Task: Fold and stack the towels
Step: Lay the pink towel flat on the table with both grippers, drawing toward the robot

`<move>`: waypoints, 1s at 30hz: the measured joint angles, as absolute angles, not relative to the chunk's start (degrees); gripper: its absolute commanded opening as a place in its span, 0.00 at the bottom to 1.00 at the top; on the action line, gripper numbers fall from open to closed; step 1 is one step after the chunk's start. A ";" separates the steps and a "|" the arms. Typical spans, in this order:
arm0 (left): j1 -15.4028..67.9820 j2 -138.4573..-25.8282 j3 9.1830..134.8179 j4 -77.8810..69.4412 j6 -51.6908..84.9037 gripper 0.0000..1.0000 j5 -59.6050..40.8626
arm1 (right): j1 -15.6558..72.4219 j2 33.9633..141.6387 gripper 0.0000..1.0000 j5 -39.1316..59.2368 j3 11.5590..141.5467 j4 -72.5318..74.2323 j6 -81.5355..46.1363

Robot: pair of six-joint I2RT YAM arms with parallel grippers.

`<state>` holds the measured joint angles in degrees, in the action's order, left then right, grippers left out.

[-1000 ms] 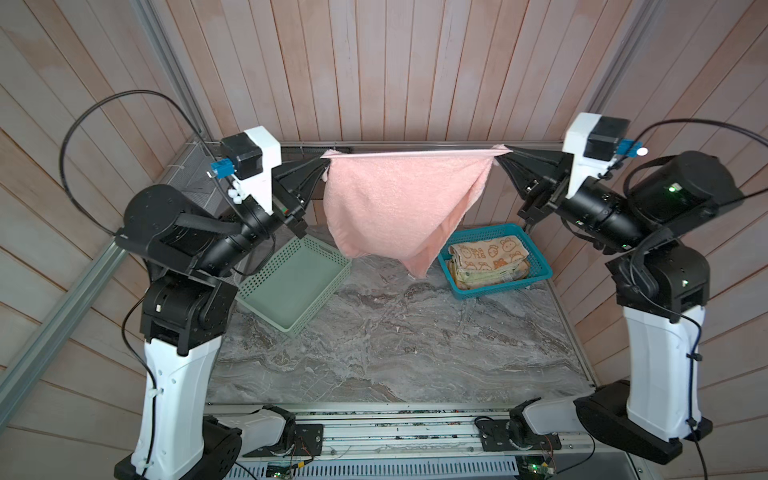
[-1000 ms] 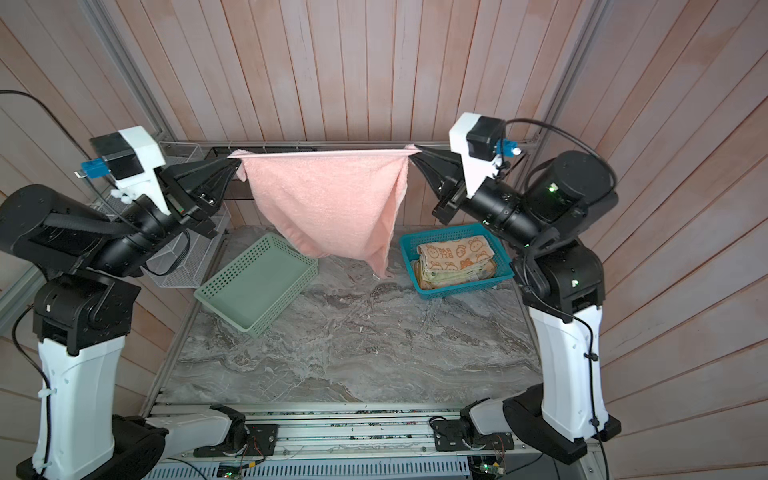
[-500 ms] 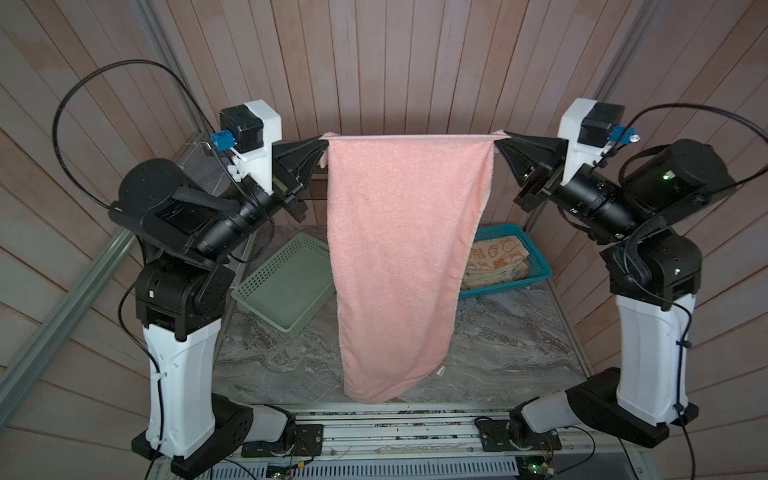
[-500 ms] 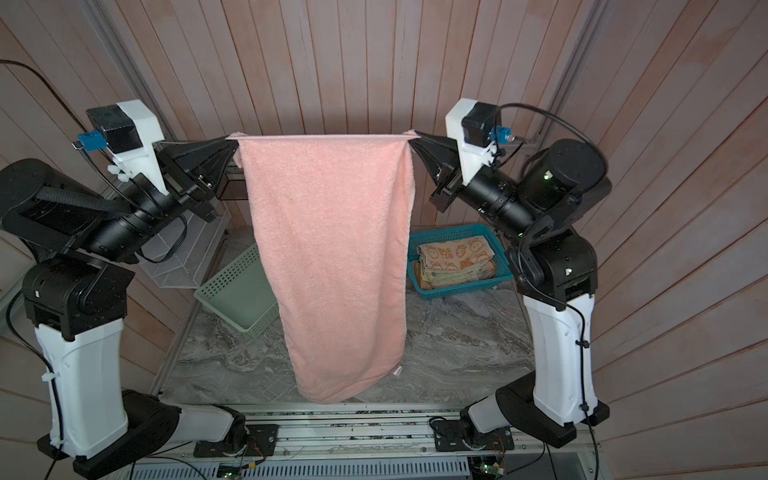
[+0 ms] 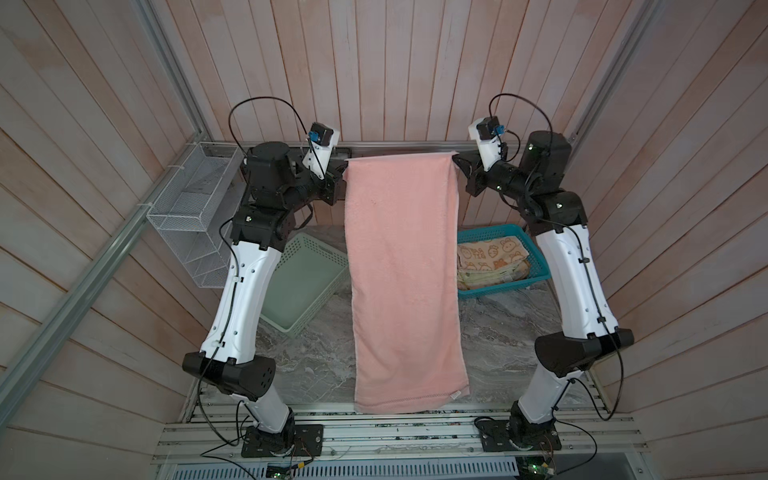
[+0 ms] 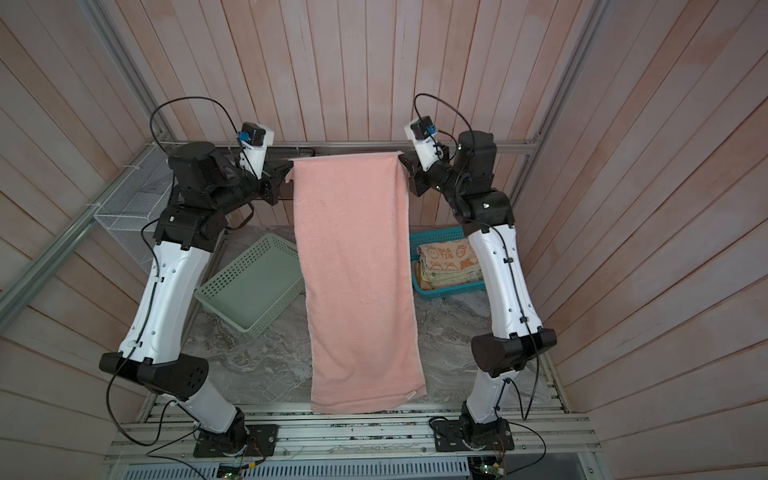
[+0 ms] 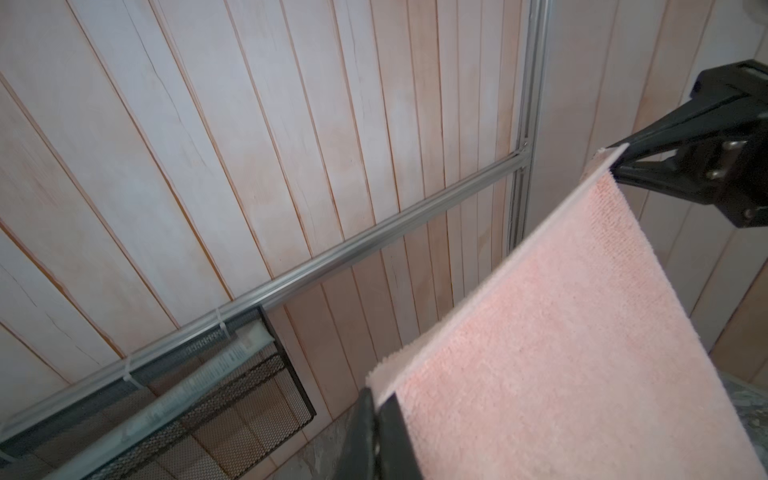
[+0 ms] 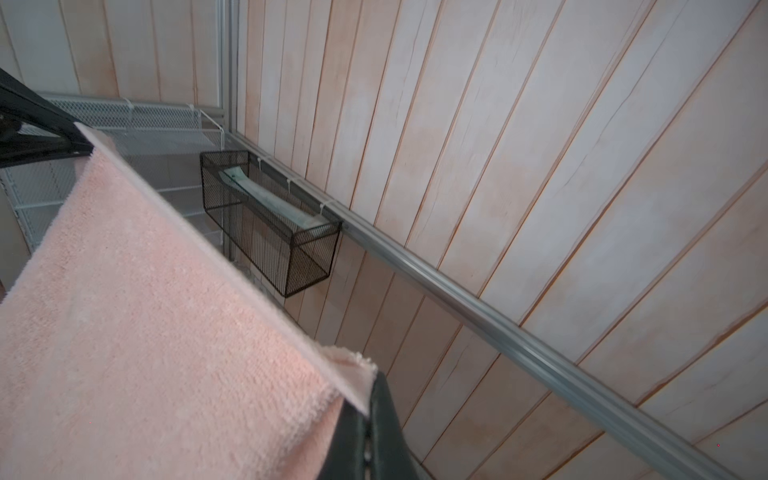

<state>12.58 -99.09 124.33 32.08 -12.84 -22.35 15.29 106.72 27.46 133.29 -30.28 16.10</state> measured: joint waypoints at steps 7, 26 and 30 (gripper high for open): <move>10.35 -108.20 117.60 28.27 -12.19 0.00 -24.08 | 13.82 118.19 0.00 29.91 126.23 -29.54 16.12; 17.21 -78.35 59.79 11.68 -0.99 0.00 -19.44 | 24.12 90.19 0.00 21.65 72.12 -17.37 12.73; 20.05 -77.52 48.05 8.99 4.97 0.00 -19.14 | 27.11 86.35 0.00 21.67 59.02 -14.74 8.78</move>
<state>20.05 -77.52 48.05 8.99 4.97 -19.14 27.11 86.35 21.67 59.02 -14.74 8.78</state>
